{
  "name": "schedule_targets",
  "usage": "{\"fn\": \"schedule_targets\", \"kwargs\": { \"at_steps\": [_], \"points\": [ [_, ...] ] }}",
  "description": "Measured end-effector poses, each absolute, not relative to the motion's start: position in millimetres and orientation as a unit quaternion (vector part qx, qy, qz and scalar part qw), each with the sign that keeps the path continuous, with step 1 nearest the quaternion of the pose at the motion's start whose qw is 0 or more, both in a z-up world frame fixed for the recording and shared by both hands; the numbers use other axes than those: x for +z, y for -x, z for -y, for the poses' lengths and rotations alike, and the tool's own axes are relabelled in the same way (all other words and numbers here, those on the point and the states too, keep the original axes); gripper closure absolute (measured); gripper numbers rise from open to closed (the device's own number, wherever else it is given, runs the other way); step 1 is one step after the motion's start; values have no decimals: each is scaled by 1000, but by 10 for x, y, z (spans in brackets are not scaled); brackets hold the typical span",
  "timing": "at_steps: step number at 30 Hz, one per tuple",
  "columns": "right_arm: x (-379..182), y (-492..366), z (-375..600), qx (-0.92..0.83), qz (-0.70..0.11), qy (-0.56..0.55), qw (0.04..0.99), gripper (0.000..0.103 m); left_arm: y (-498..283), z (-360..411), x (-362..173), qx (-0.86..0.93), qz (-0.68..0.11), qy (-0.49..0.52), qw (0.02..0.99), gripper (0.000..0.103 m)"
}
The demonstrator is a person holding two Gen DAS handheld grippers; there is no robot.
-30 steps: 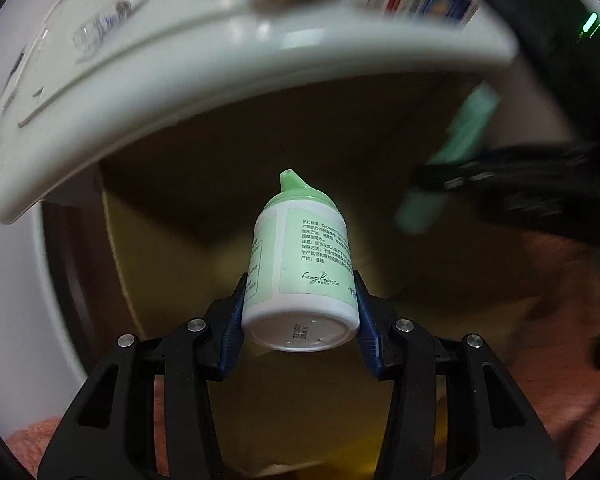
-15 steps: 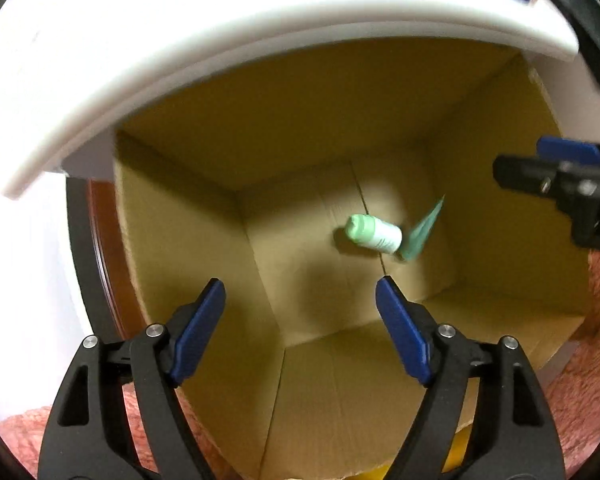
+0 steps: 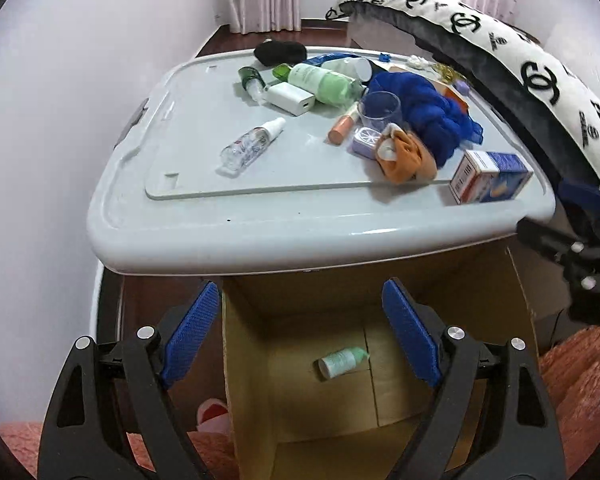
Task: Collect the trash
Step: 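Grasp the white-and-blue medicine box with the right tool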
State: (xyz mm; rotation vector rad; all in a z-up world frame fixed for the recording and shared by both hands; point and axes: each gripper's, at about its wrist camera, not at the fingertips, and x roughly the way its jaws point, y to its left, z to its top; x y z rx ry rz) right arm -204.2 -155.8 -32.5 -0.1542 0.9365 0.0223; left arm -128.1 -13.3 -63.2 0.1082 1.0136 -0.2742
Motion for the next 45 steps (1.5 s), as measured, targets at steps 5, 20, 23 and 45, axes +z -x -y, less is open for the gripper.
{"fn": "schedule_targets", "kwargs": {
  "at_steps": [5,20,23,45],
  "points": [
    [-301,1694,1634,94,-451,164,872,6,1277,177,-687,-133,-498,-47,856,21],
    [-999,965,1622,146,-546,330,756,38,1237,209,-831,-136,-518,-63,842,21],
    [-1037,981,1581,131,-532,351,759,44,1206,170,-853,-135,-526,-51,838,21],
    [-195,1385,2123,71,-478,76,872,69,1137,173,-777,-151,-515,-26,843,21]
  ]
}}
